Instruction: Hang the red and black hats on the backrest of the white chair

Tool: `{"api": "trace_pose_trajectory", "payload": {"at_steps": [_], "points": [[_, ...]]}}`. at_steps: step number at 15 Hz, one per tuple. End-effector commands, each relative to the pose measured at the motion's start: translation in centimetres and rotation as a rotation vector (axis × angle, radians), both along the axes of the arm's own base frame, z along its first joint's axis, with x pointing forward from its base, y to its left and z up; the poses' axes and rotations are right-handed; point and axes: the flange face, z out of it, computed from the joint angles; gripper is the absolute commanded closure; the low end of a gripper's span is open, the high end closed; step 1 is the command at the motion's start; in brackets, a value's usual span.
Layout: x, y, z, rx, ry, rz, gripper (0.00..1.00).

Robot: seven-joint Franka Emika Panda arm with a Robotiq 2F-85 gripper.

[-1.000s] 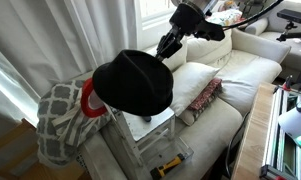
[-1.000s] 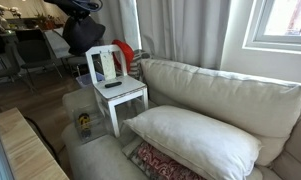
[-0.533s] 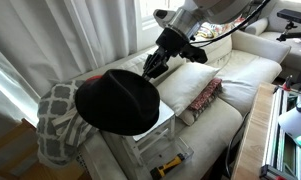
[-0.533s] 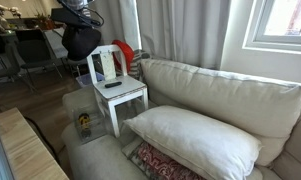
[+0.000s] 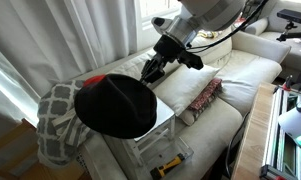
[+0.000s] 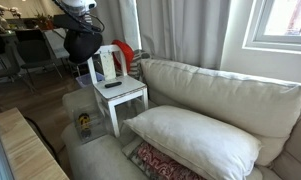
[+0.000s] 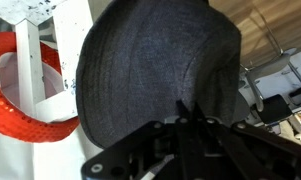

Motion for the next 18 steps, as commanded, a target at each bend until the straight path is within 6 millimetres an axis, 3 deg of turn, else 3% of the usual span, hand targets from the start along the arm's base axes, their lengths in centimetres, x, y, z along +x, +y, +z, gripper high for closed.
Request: {"api": "trace_pose_trajectory", "payload": {"at_steps": [1, 10, 18], "points": [[0.0, 0.9, -3.1, 0.008, -0.027, -0.061, 0.98], [0.0, 1.8, -7.9, -0.071, -0.142, -0.204, 0.98], [-0.9, 3.1, -11.6, -0.148, -0.066, -0.276, 0.98]]}}
